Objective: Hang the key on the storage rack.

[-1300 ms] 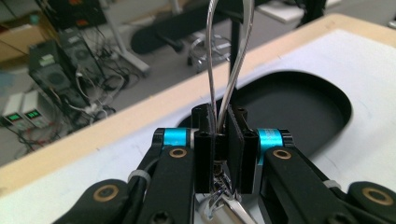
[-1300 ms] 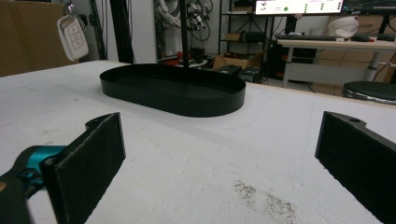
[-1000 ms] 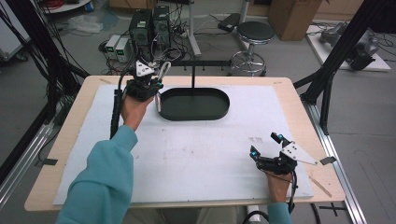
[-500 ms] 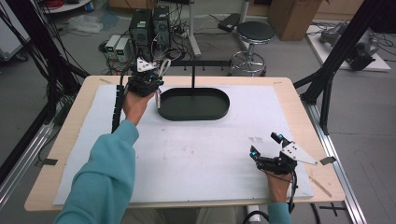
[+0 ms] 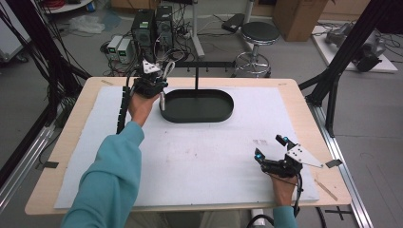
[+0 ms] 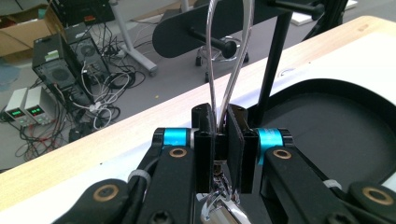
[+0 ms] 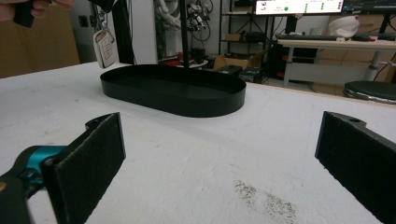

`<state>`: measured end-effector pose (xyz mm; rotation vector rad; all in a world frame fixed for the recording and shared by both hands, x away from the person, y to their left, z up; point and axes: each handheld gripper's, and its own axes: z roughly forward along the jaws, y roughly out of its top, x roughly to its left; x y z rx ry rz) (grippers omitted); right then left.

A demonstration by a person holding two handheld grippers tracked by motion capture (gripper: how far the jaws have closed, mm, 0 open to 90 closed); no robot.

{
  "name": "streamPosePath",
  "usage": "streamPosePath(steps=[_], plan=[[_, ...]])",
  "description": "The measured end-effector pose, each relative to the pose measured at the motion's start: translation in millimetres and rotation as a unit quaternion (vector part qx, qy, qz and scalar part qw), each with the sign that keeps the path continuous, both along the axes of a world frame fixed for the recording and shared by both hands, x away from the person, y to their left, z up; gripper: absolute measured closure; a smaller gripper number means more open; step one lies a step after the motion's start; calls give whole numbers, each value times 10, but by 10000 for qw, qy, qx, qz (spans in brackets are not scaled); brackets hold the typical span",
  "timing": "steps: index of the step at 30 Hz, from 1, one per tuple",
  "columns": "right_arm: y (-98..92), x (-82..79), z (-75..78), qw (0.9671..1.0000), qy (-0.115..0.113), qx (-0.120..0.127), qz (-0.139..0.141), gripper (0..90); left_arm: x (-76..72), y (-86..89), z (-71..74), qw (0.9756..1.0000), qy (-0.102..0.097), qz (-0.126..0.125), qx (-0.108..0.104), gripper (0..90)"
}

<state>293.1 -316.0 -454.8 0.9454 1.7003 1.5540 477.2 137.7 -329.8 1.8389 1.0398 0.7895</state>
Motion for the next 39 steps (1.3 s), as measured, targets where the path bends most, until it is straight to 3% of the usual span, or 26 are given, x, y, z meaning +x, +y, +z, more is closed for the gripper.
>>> streamPosePath(steps=[9, 16, 28, 39], plan=[[0, -1, 0, 10000, -2, 0, -2, 9, 57, -21, -66, 10000, -37, 67, -36, 817], [7, -10, 0, 10000, 52, 17, -3, 9, 75, -60, -100, 9997, -130, 133, 127, 817], [7, -10, 0, 10000, 52, 18, 0, 8, 133, -100, -182, 9992, -131, 274, 269, 817], [1, -2, 0, 10000, 7, 1, -2, 8, 193, -88, -261, 9988, -40, 402, 263, 816]])
